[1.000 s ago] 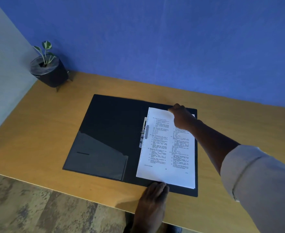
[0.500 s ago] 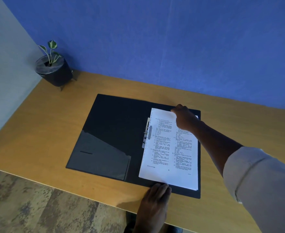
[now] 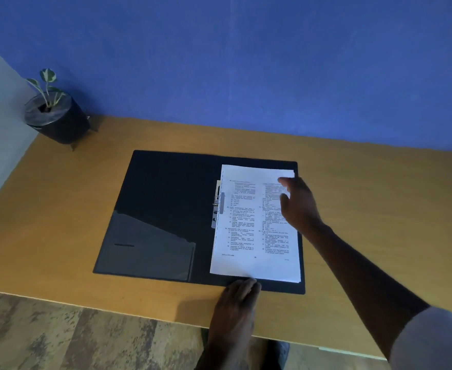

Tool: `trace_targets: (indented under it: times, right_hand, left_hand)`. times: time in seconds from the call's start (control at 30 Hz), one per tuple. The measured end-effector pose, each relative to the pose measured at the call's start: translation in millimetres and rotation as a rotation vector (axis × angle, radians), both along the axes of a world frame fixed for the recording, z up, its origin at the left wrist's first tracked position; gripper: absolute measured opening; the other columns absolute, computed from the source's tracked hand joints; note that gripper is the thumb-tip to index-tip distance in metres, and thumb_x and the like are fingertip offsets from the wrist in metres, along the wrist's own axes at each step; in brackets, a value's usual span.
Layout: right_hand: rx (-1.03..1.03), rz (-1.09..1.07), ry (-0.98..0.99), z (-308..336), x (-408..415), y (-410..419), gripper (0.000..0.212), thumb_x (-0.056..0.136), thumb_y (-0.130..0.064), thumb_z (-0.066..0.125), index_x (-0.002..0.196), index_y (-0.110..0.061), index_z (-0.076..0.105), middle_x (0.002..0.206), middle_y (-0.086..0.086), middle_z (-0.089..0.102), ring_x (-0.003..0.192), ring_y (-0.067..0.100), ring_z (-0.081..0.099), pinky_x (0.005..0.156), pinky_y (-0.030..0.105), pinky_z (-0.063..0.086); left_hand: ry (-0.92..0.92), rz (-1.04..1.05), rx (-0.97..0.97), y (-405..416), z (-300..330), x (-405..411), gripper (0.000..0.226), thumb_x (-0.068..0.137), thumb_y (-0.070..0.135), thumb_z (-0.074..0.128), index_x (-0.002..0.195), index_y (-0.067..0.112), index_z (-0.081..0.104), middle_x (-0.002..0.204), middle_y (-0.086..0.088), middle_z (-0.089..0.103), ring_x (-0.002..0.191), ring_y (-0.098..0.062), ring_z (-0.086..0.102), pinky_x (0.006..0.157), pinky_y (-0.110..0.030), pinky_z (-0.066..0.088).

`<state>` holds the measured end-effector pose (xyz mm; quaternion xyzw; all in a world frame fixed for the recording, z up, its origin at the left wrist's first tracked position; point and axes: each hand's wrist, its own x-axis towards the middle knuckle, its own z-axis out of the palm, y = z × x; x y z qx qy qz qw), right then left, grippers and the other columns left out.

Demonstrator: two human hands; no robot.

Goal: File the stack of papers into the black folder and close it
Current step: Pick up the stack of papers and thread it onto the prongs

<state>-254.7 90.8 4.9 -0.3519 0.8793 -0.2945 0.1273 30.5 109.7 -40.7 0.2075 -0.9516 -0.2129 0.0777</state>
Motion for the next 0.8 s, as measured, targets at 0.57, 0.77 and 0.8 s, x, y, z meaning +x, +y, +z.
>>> trace_targets:
  times: [0.57, 0.77, 0.8]
  right_hand:
    - [0.177, -0.174, 0.029, -45.7, 65.9, 105.1, 0.045, 0.085, 0.004, 0.054, 0.126, -0.011, 0.063, 0.118, 0.013, 0.062, 0.102, 0.035, 0.058, 0.082, 0.045, 0.054]
    - [0.181, -0.178, 0.034, -53.0, 65.5, 107.3, 0.047, 0.085, 0.002, 0.053, 0.129, -0.013, 0.061, 0.12, 0.01, 0.062, 0.105, 0.031, 0.058, 0.089, 0.043, 0.051]
    - [0.18, -0.17, 0.031, -52.5, 66.4, 107.0, 0.047, 0.086, 0.002, 0.054, 0.13, -0.012, 0.061, 0.12, 0.01, 0.062, 0.105, 0.031, 0.058, 0.089, 0.042, 0.051]
  left_hand:
    - [-0.342, 0.158, 0.016, -33.8, 3.2, -15.3, 0.111, 0.068, 0.067, 0.074, 0.156, 0.026, 0.02, 0.167, -0.011, 0.001, 0.15, -0.045, 0.009, 0.111, -0.07, 0.022]
    - [-0.324, 0.147, -0.005, -34.8, -2.1, -14.7, 0.11, 0.063, 0.067, 0.077, 0.153, 0.023, 0.032, 0.165, -0.013, 0.014, 0.147, -0.047, 0.021, 0.105, -0.072, 0.032]
    - [-0.312, 0.148, -0.01, -34.9, -2.7, -14.8, 0.111, 0.062, 0.067, 0.077, 0.153, 0.023, 0.032, 0.165, -0.013, 0.015, 0.146, -0.048, 0.022, 0.105, -0.072, 0.033]
